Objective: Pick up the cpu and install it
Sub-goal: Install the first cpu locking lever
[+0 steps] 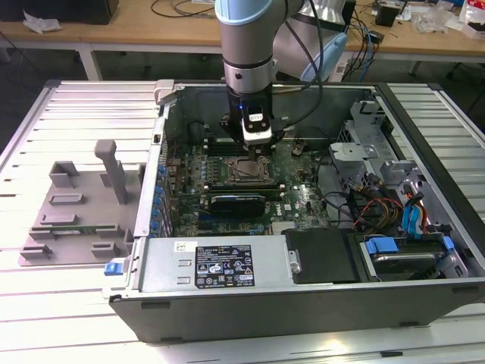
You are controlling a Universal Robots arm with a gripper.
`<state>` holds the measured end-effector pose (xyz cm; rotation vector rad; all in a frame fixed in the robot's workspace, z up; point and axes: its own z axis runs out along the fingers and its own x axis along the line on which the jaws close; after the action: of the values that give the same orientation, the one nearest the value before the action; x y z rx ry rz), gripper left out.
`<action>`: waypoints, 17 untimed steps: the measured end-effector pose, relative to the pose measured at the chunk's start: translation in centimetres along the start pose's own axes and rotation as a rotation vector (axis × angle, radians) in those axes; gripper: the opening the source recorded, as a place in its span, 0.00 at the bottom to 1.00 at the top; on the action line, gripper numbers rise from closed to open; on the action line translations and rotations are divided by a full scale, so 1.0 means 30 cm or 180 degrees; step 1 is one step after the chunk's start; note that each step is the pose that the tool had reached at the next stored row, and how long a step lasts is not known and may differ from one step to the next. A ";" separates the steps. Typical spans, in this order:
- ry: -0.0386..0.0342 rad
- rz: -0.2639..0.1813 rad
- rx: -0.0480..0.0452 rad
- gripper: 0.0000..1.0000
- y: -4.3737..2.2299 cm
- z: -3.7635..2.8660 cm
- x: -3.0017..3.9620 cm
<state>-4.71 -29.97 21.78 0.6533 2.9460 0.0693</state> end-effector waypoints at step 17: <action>-0.0090 -0.1314 0.0324 0.11 -0.014 0.008 0.029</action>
<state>-5.65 -29.98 21.43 0.0454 3.0033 -0.1281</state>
